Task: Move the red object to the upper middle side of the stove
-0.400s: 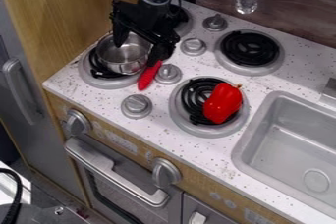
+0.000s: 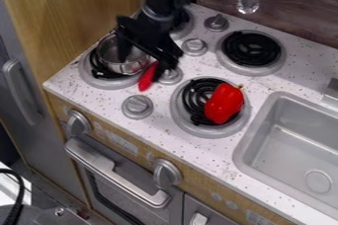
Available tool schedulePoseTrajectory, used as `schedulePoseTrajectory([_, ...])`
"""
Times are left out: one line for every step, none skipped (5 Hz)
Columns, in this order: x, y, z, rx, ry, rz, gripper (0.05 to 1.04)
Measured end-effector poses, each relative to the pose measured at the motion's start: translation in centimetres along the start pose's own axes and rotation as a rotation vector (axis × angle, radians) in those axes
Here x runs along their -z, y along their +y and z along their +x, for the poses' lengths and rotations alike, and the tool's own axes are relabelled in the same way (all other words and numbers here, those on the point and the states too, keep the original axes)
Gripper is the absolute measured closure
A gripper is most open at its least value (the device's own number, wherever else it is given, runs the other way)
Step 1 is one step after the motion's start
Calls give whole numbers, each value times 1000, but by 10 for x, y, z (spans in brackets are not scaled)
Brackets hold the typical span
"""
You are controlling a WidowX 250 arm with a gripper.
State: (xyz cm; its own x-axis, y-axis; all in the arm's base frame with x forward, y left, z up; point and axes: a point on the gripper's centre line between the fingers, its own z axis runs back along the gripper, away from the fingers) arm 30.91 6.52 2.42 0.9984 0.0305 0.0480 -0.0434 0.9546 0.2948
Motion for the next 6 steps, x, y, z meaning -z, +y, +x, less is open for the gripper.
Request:
schedulePoseTrajectory([-17,-33,1,110,-59,-8,85])
schedulePoseTrajectory([-27,-55,1,126,-96,-62,85])
schedulePoseTrajectory([-32,-71,-1,157,-95,-94,85])
schedulePoseTrajectory([-21,-87,5,157,-83,-157,85])
schedulePoseTrajectory([-17,-96,15,130,-75,-189,85])
schedulePoseTrajectory([-2,-103,23,98,-17,-177,85])
